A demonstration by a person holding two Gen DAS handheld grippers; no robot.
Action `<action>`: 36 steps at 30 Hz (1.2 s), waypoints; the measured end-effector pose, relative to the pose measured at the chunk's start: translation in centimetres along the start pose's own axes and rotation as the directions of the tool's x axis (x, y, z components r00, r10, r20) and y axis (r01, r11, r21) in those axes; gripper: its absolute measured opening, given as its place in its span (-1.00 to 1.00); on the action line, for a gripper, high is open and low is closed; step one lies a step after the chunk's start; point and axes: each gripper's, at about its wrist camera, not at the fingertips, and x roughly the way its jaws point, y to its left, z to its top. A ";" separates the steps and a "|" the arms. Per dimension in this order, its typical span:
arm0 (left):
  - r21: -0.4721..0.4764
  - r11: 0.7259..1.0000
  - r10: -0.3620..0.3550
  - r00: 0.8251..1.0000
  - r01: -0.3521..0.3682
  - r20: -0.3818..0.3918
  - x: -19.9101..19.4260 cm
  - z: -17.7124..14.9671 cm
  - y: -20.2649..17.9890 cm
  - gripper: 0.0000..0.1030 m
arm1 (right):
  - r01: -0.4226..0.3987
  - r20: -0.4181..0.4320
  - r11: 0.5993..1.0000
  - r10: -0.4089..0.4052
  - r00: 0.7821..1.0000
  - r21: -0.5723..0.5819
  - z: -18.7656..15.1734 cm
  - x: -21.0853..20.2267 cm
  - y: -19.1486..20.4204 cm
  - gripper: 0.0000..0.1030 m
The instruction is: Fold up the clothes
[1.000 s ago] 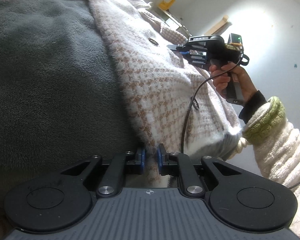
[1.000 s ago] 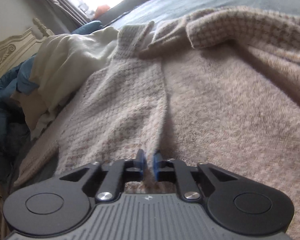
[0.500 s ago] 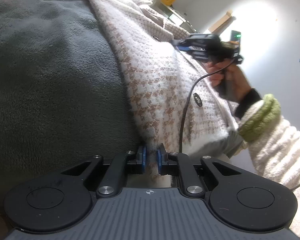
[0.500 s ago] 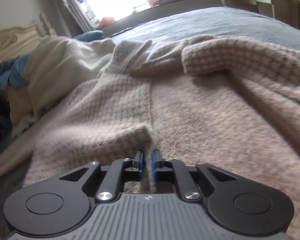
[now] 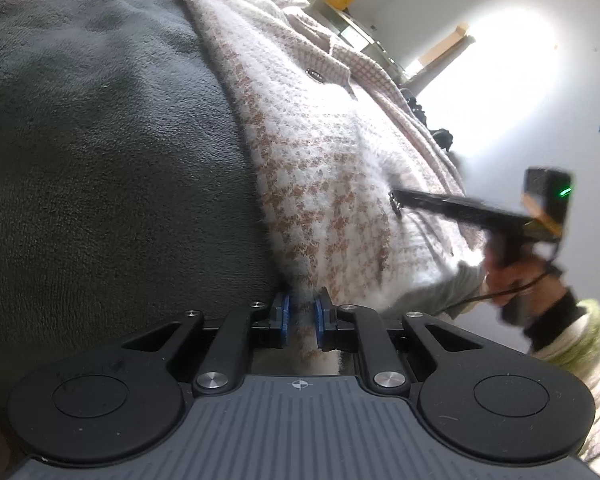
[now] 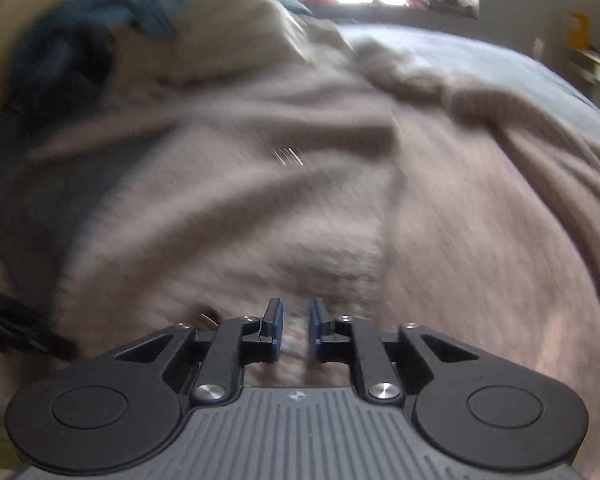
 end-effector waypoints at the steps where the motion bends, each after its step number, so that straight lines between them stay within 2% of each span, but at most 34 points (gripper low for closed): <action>1: 0.001 1.000 0.001 1.000 -0.001 -0.002 0.0 0.0 -0.1 -0.74 | -0.010 0.018 0.999 0.009 1.000 0.046 0.0 -0.2 -0.6 -0.78; 3: 0.009 1.000 0.005 1.000 -0.005 -0.003 0.1 0.0 -0.3 -0.69 | 0.000 0.050 0.993 -0.005 0.999 0.117 1.0 -1.1 -0.8 -0.75; 4: 0.012 1.000 0.002 1.000 -0.002 0.000 0.1 0.0 -0.4 -0.64 | -0.001 0.080 0.994 -0.008 0.997 0.112 1.7 -1.8 -0.2 -0.67; 5: 0.014 1.000 -0.001 1.000 0.000 0.004 0.1 -0.1 -0.4 -0.61 | -0.008 0.108 0.995 -0.003 0.994 0.099 2.4 -2.3 0.6 -0.67; 8: 0.008 1.000 -0.010 1.000 0.010 0.021 0.2 -0.4 -0.6 -0.48 | -0.105 0.152 0.994 0.106 0.983 -0.011 4.6 -2.4 4.8 -0.67; 11: -0.003 1.000 -0.022 0.999 0.023 0.028 0.3 -0.5 -0.5 -0.43 | -0.182 0.114 0.970 0.202 0.973 -0.164 5.7 -0.3 9.9 -0.70; 13: -0.018 0.999 -0.038 0.999 0.038 0.031 0.3 -0.5 -0.2 -0.43 | -0.129 0.047 0.961 0.144 0.988 -0.244 5.4 2.1 11.6 -0.72; 15: -0.030 0.998 -0.056 0.998 0.057 0.031 0.4 -0.4 0.1 -0.43 | -0.031 -0.013 0.961 0.028 1.000 -0.276 4.5 4.7 10.9 -0.72; 16: -0.033 0.997 -0.065 0.997 0.066 0.030 0.4 -0.4 0.2 -0.43 | -0.012 -0.022 0.968 0.006 1.000 -0.252 4.0 5.4 9.7 -0.77; 18: -0.030 0.996 -0.079 0.997 0.080 0.023 0.5 -0.2 0.5 -0.43 | -0.051 -0.006 0.990 0.051 0.999 -0.133 4.1 4.8 7.4 -0.76; 19: -0.027 0.996 -0.083 0.996 0.083 0.018 0.5 -0.1 0.5 -0.43 | -0.026 0.003 0.995 0.026 1.000 -0.093 4.5 4.3 6.9 -0.74; 22: -0.019 0.997 -0.075 0.997 0.075 0.014 -0.5 0.1 0.5 -0.43 | 0.035 0.045 0.997 -0.032 0.998 -0.070 5.8 2.7 6.0 -0.72; 26: 0.005 0.999 -0.044 0.997 0.043 0.065 -3.4 0.9 0.9 -0.42 | 0.024 0.073 1.000 -0.024 0.997 -0.002 8.0 2.2 4.3 -0.72; 30: 0.047 0.999 -0.006 0.991 -0.001 0.137 -5.7 3.7 1.0 -0.40 | 0.011 0.099 1.000 -0.012 0.995 0.019 10.5 4.5 3.3 -0.72; 33: 0.125 0.991 0.017 0.986 -0.038 0.165 -4.9 7.1 0.2 -0.38 | 0.024 0.116 0.999 -0.029 0.993 0.041 12.5 7.4 2.5 -0.72; 36: 0.176 0.984 0.012 0.988 -0.039 0.155 -2.3 10.6 -0.6 -0.37 | 0.109 0.029 0.990 -0.112 0.993 0.095 13.2 12.0 0.2 -0.69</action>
